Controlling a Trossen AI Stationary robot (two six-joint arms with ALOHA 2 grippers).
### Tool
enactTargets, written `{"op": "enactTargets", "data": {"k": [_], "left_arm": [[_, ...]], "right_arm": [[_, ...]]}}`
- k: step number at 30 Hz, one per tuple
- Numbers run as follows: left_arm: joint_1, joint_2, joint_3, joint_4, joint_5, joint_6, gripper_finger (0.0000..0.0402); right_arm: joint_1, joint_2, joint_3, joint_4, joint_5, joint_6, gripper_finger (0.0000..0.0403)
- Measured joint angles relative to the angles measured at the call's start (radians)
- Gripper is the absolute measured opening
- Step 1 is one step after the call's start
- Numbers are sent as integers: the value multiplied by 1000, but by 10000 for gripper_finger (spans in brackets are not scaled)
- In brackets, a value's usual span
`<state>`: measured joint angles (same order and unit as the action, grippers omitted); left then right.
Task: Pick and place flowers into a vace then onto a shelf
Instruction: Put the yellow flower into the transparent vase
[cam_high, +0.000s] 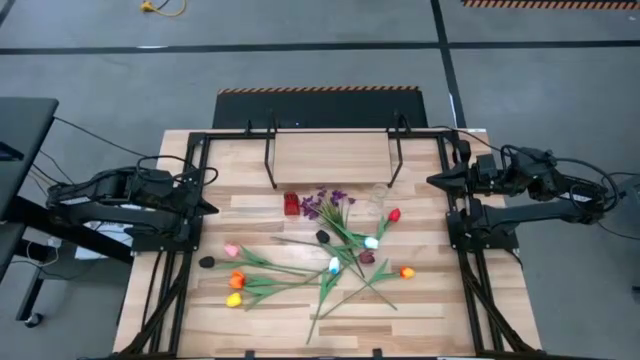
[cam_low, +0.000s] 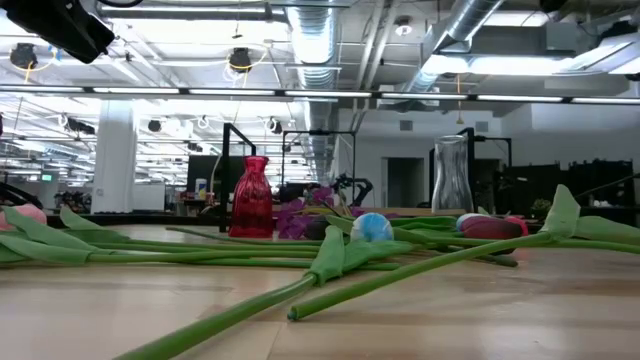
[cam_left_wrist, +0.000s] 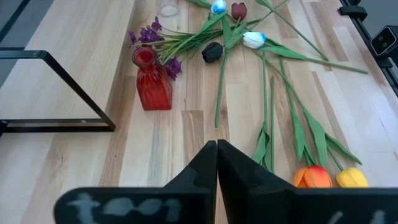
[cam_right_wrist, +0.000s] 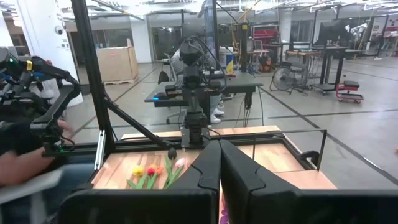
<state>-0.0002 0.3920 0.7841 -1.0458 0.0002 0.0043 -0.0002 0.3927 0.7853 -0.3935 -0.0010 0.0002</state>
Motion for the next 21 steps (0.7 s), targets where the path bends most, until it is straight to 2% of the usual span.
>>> {"op": "enactTargets", "data": {"k": [21], "left_arm": [[0, 0, 0, 18, 0, -7, 0]], "right_arm": [[0, 0, 0, 0, 0, 0, 0]]}}
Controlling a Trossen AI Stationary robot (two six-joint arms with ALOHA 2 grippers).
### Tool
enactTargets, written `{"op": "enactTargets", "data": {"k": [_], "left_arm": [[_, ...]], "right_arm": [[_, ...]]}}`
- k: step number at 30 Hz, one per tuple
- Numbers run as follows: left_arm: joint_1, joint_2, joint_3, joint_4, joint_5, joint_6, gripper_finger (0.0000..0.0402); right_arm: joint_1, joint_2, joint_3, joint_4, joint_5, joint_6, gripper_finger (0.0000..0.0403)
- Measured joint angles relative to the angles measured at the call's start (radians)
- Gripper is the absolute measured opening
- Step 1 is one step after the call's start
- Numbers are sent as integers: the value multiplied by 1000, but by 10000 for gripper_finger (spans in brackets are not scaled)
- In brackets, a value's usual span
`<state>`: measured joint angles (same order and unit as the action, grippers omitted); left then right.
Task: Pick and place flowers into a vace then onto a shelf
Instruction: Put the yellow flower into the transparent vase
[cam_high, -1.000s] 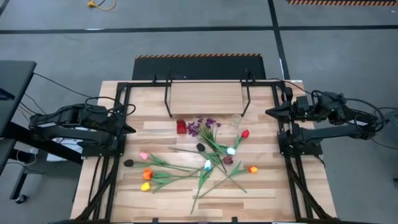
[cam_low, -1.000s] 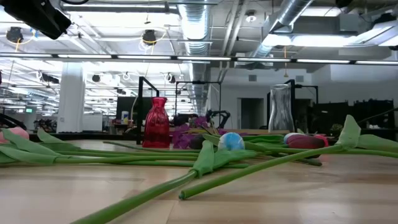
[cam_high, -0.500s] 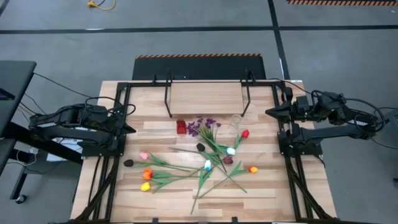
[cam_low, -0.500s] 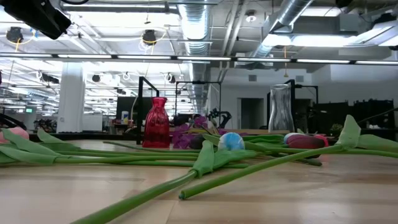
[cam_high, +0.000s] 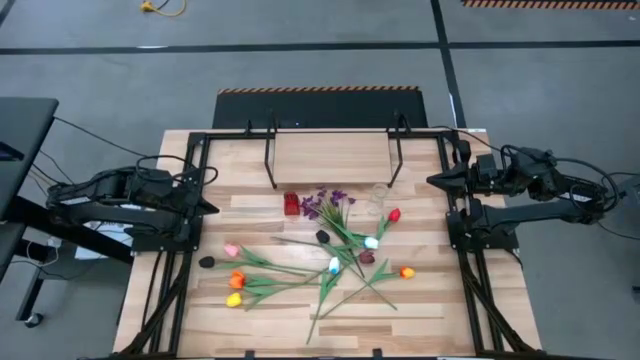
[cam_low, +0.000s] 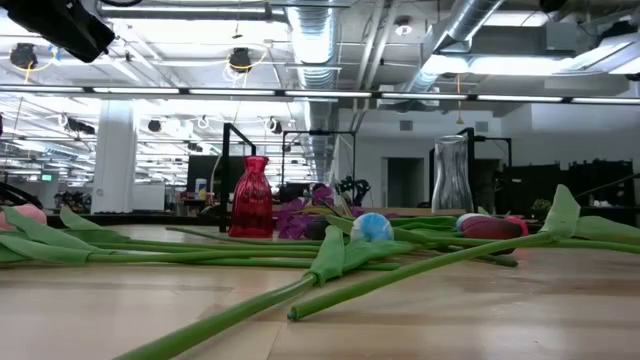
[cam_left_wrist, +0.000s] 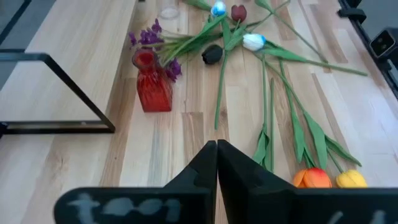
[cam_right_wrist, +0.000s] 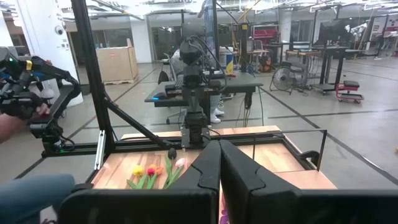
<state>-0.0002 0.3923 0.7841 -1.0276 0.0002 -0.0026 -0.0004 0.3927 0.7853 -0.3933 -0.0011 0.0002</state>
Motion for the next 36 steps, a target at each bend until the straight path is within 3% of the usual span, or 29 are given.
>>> {"op": "enactTargets", "data": {"k": [3, 7, 13, 16, 19, 22, 25, 28, 32, 36], "left_arm": [[0, 0, 0, 21, 12, -126, 0], [0, 0, 0, 108, 3, -306, 0], [0, 0, 0, 234, -78, -335, 0], [-3, 0, -10, 343, -96, -343, 0], [-25, -1, -86, 545, 48, -261, 0], [-68, 1, -209, 881, 187, -206, 0], [-119, 0, -338, 1139, 244, -175, 0], [-167, -6, -429, 1252, 213, -157, 0], [-222, -6, -479, 1281, 90, -167, 0], [-270, -4, -494, 1278, 19, -153, 0]], "right_arm": [[0, 0, 0, 1, 1, -27, 0], [-2, 0, 0, 5, 6, -177, 0], [0, 0, 0, 28, 3, -209, 0], [0, 0, 0, 58, -12, -134, 0], [0, 13, 0, 88, -64, -65, 0], [0, 37, -13, 175, -97, -27, 0], [1, 76, -31, 232, -146, 43, 0], [22, 135, -40, 287, -272, 84, 0], [95, 212, -45, 328, -452, 58, 0], [202, 342, -44, 351, -390, 53, 0]]}}
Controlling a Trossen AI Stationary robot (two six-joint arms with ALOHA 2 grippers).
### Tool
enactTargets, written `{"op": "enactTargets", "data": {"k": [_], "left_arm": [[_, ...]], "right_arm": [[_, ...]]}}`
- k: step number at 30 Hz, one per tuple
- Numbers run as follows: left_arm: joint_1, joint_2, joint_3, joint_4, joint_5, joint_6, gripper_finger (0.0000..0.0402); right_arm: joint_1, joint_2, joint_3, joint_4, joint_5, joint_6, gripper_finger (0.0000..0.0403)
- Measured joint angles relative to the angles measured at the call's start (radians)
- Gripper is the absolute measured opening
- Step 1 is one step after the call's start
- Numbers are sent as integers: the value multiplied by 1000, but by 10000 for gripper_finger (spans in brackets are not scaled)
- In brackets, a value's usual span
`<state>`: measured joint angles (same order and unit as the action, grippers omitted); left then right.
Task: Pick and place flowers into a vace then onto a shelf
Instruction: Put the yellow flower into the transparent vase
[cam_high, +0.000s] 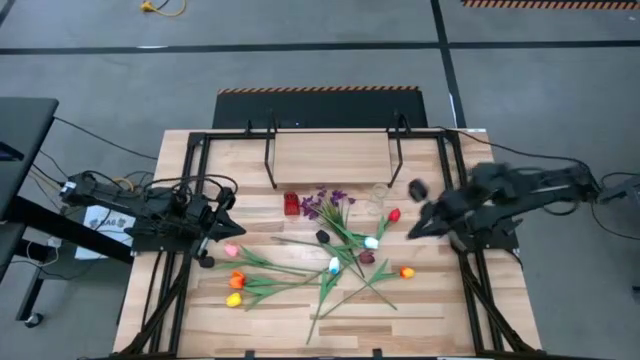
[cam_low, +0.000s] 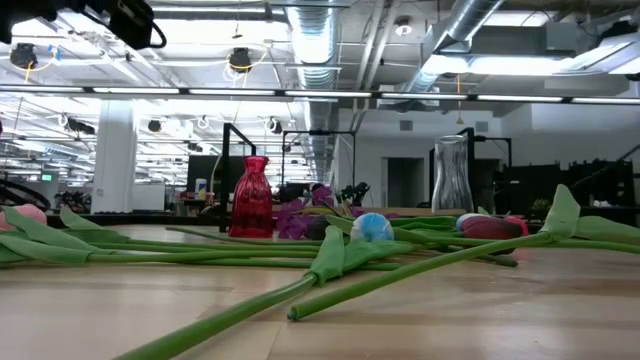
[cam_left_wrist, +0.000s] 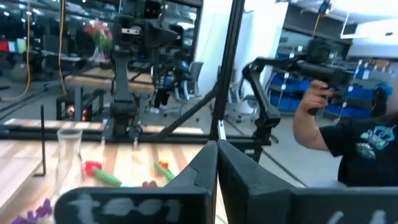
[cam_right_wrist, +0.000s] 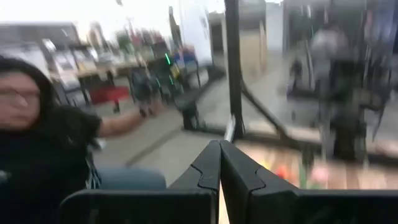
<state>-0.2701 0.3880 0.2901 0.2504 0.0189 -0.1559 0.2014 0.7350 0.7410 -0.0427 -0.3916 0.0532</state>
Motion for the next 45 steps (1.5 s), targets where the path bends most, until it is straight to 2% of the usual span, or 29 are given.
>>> {"op": "enactTargets", "data": {"k": [8, 14, 17, 25, 30, 36, 45], "left_arm": [[-46, 6, 0, 48, 2, 90, 0], [-50, 6, 0, 48, 3, 89, 0], [-50, 6, 1, 48, 3, 87, 0], [-50, 6, 1, -6, 2, 106, 0], [-49, 11, 1, -1, 1, 107, 0], [-49, 11, 2, 12, -11, 115, 0], [-49, 11, 2, 12, -34, 147, 0]], "right_arm": [[151, 287, -2, 98, 140, 8, 0], [204, 378, -2, 103, 325, 75, 1], [213, 408, -2, 71, 380, 136, 12], [229, 463, 0, -25, 358, 247, 76], [233, 465, 0, -248, 356, 334, 100], [271, 465, 0, -443, 340, 435, 104], [329, 508, 0, -461, 364, 561, 102]]}}
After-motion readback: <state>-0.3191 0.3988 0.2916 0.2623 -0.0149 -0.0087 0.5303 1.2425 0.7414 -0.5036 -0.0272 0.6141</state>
